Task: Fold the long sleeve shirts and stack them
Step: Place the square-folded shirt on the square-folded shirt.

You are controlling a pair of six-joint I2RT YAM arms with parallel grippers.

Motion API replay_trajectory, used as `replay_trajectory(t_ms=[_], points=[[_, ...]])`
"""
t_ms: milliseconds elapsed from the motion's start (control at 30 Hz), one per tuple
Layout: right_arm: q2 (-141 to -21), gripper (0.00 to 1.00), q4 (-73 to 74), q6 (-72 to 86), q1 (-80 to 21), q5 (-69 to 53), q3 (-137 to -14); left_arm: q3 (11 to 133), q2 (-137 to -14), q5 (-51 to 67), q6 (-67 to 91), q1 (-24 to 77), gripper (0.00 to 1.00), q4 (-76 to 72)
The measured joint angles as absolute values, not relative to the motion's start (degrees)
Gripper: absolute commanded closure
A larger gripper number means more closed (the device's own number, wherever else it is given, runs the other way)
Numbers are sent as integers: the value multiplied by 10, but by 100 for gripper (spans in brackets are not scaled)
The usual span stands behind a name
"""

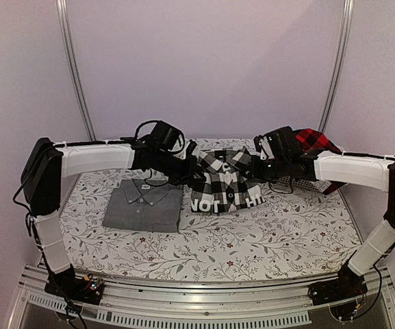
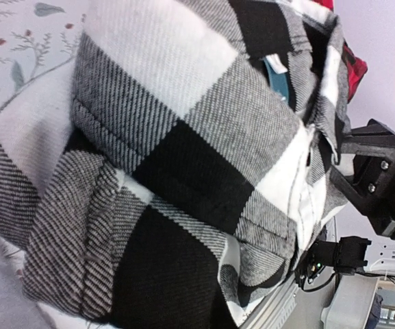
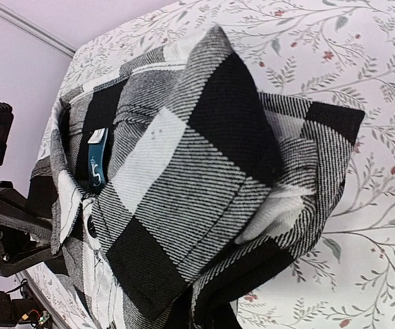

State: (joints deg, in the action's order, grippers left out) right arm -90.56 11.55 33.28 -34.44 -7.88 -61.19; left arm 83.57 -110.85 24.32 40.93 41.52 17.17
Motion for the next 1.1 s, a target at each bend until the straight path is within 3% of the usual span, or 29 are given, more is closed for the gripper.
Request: replay_trajectory(t_ms=[567,800,1100], points=[[-1219,100,37,432,-512,-109,-964,593,-864,185,342,199,100,269],[-1324,100,-18,506,-544,-130,-1038,565,-861,173,304,117,100,295],[-1355,100,-53,572,-563,-161,-1057,543,-861,173,280,74,100,305]])
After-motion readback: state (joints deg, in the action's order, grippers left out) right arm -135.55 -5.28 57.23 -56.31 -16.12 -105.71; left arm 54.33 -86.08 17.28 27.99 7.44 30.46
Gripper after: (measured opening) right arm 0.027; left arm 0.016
